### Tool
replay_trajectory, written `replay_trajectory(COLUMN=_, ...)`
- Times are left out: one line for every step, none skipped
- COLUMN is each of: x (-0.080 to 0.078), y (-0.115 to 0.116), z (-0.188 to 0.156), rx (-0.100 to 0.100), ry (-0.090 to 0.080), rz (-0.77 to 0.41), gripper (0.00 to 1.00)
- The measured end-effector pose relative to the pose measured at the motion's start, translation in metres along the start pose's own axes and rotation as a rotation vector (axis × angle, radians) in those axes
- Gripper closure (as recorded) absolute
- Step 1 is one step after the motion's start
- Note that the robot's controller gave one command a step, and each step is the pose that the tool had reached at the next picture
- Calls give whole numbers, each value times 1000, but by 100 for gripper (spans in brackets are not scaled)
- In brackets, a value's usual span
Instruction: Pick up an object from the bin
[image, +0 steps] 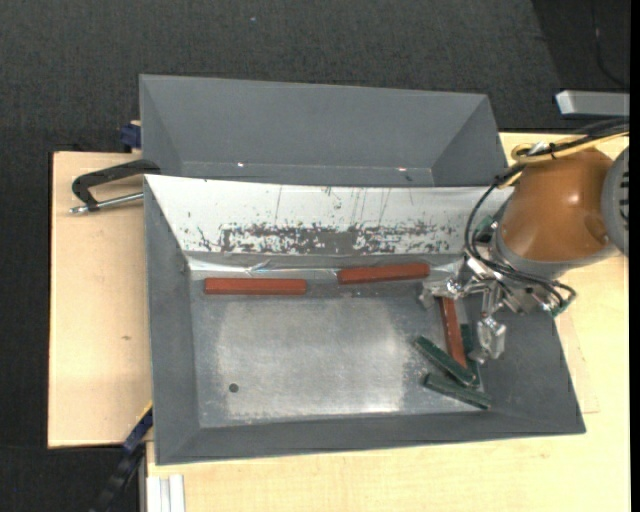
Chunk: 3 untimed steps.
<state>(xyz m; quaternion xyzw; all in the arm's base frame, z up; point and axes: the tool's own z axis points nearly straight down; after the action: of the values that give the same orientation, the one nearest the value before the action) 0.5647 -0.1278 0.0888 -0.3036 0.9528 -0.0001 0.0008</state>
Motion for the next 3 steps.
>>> replay_trajectory(x=28, y=22, z=10, rx=1, ry=-2, rz=-269, gripper=0)
replay_trajectory(x=19, y=16, z=14, rx=0, ry=-3, rz=-600, gripper=100)
replay_trajectory(x=13, y=11, z=14, rx=1, ry=-3, rz=-630, gripper=100)
